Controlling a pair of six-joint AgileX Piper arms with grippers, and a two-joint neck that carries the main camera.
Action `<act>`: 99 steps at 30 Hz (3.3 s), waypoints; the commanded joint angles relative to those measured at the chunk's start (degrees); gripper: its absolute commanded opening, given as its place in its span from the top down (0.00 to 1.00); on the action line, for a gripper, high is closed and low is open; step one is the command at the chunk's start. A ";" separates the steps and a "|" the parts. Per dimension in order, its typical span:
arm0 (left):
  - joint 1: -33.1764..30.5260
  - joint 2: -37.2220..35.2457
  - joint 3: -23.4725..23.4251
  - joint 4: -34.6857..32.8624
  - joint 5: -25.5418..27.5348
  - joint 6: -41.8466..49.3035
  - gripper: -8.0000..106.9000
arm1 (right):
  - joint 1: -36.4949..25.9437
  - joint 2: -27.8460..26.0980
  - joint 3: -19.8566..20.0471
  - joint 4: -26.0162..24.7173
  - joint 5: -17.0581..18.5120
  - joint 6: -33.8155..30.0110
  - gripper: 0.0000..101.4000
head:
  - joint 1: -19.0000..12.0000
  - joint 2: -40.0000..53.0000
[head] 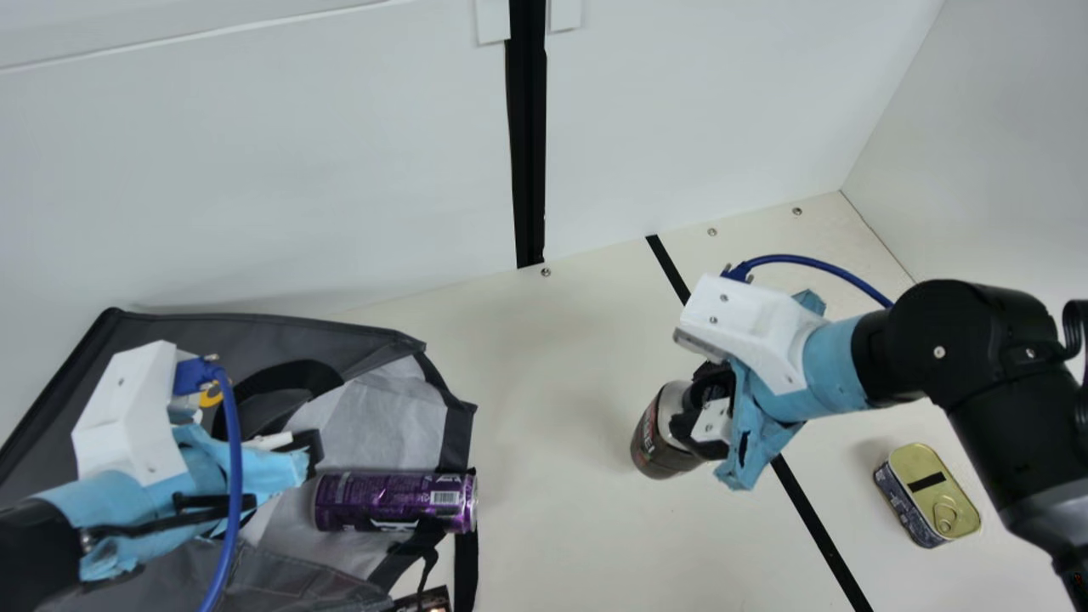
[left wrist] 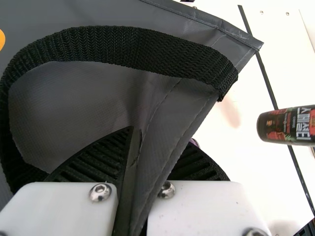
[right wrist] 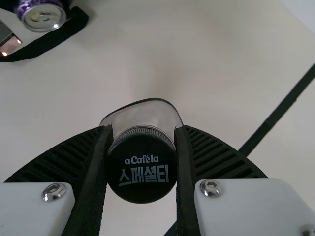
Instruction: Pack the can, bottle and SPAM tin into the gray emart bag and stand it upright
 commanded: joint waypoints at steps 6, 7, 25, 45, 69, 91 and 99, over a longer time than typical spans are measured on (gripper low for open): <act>0.00 0.00 0.00 0.00 0.00 0.00 1.00 | 3.07 -1.71 2.28 2.88 0.12 -2.51 1.00 | -1.30 -0.14; 0.00 0.00 0.00 0.00 0.00 0.00 1.00 | 3.63 -1.99 2.60 3.20 0.12 -2.60 1.00 | -1.30 -0.14; 0.00 0.00 0.00 0.00 0.00 0.00 1.00 | 9.00 -5.80 4.77 7.87 0.12 -6.29 1.00 | -1.30 -0.14; 0.00 0.00 0.00 0.00 0.00 0.00 1.00 | 10.00 -6.39 5.56 19.48 0.12 -11.50 1.00 | -1.30 -0.14; 0.00 0.00 0.00 0.00 0.00 0.00 1.00 | 9.33 0.37 2.03 30.94 0.12 -15.55 1.00 | -1.30 -0.14; 0.00 0.00 0.00 0.00 0.00 0.00 1.00 | 19.64 8.05 0.37 36.69 -8.84 -15.93 1.00 | -1.30 -0.14; 0.00 0.00 0.00 0.00 0.00 0.00 1.00 | 23.33 11.66 -0.49 38.76 -12.10 -16.80 1.00 | -1.30 -0.14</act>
